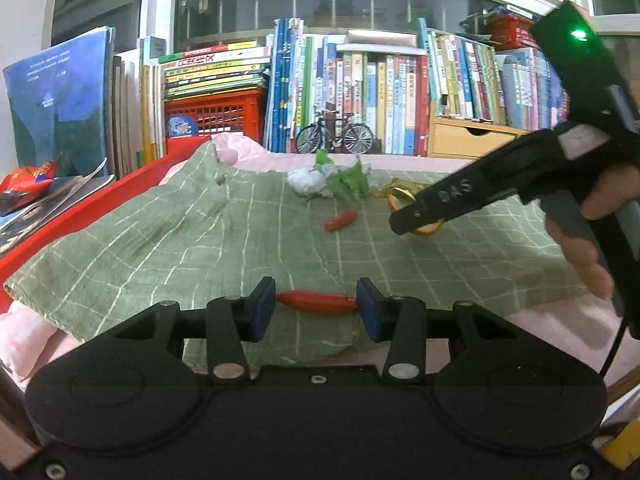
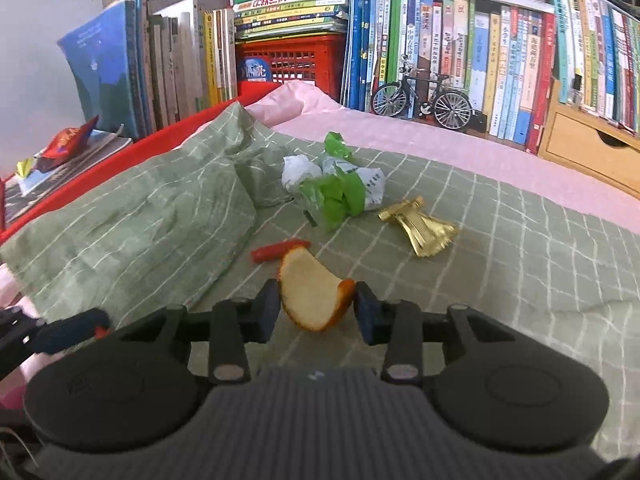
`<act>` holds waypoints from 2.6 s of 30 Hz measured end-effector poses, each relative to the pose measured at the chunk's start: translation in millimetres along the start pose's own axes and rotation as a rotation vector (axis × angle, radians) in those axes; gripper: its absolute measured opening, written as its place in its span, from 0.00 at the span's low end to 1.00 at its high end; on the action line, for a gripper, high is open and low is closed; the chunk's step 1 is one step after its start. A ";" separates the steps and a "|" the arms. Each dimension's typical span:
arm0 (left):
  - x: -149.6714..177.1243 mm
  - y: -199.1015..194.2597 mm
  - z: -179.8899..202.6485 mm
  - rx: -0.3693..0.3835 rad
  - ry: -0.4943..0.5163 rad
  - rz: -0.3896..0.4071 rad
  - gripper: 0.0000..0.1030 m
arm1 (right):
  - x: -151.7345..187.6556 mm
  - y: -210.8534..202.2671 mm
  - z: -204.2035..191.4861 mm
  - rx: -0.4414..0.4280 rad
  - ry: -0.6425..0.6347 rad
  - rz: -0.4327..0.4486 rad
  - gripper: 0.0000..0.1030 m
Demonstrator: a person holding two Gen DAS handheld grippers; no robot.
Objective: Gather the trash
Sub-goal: 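Grasp the red chili with the left tool while the right grasps the apple slice, then carry the red chili and apple slice over the bed edge into the bin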
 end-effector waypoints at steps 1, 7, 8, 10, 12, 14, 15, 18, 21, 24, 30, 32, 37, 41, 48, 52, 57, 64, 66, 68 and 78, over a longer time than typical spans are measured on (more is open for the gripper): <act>-0.1 -2.0 1.4 0.003 0.001 0.000 0.41 | 3.9 -6.5 0.8 -0.002 0.002 0.002 0.43; 1.9 -16.8 13.3 0.032 0.013 -0.006 0.41 | 27.9 -41.8 8.0 -0.010 0.030 0.006 0.43; 2.6 -19.1 15.5 0.036 0.016 -0.009 0.41 | 31.9 -46.9 9.0 -0.007 0.035 0.006 0.43; 4.6 -23.7 20.9 0.049 0.030 -0.013 0.41 | 40.1 -57.4 11.6 0.000 0.039 0.007 0.43; 6.7 -26.3 25.3 0.053 0.039 -0.020 0.41 | 47.8 -66.1 13.5 0.014 0.035 0.006 0.43; 8.4 -27.4 29.2 0.063 0.044 -0.033 0.41 | 55.3 -73.1 15.6 0.026 0.034 0.003 0.43; 9.5 -27.7 31.1 0.070 0.046 -0.043 0.41 | 58.9 -76.4 16.7 0.031 0.037 0.002 0.43; 14.6 -27.9 37.3 0.092 0.054 -0.075 0.41 | 67.5 -83.9 21.8 0.044 0.057 0.002 0.43; 18.1 -31.8 44.2 0.108 0.063 -0.083 0.41 | 75.8 -92.3 25.7 0.056 0.076 0.007 0.43; 21.1 -38.6 51.2 0.131 0.075 -0.086 0.41 | 83.2 -101.5 27.4 0.052 0.089 0.011 0.43; 28.0 -50.8 65.9 0.176 0.103 -0.104 0.41 | 103.1 -121.0 26.2 0.047 0.115 0.014 0.43; 31.0 -56.0 69.3 0.190 0.105 -0.114 0.41 | 110.5 -127.8 25.6 0.047 0.127 0.015 0.43; 39.3 -73.3 79.0 0.233 0.119 -0.134 0.41 | 131.0 -146.2 22.7 0.049 0.155 0.014 0.43; 47.1 -87.4 84.1 0.265 0.133 -0.156 0.41 | 146.7 -161.4 18.5 0.055 0.172 0.007 0.43; 66.2 -98.0 89.9 0.290 0.154 -0.218 0.41 | 174.7 -178.3 10.6 0.053 0.212 -0.024 0.44; 80.1 -97.1 91.0 0.296 0.157 -0.276 0.41 | 193.4 -178.1 6.7 0.059 0.228 -0.079 0.44; 96.8 -93.6 91.5 0.294 0.176 -0.349 0.41 | 217.8 -173.8 3.7 0.052 0.258 -0.171 0.44; 120.7 -81.4 92.7 0.287 0.189 -0.473 0.41 | 243.8 -157.9 -1.0 0.047 0.290 -0.295 0.44; 126.9 -77.5 93.6 0.282 0.194 -0.499 0.41 | 249.2 -150.8 -2.3 0.041 0.289 -0.329 0.44; 133.4 -72.8 93.9 0.283 0.190 -0.525 0.41 | 253.5 -144.7 -4.0 0.042 0.285 -0.357 0.45; 153.7 -44.9 93.9 0.254 0.177 -0.624 0.41 | 265.4 -114.3 0.0 0.061 0.305 -0.426 0.48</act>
Point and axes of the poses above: each gripper's, at about its wrist camera, not at the fingertips, and y roughly the way its jaws point, z to its right, x to its underside, the point moved 1 cm from there along y, roughly the way its jaws point, and after that the axes turned 5 degrees about -y, right-handed, at the moved point
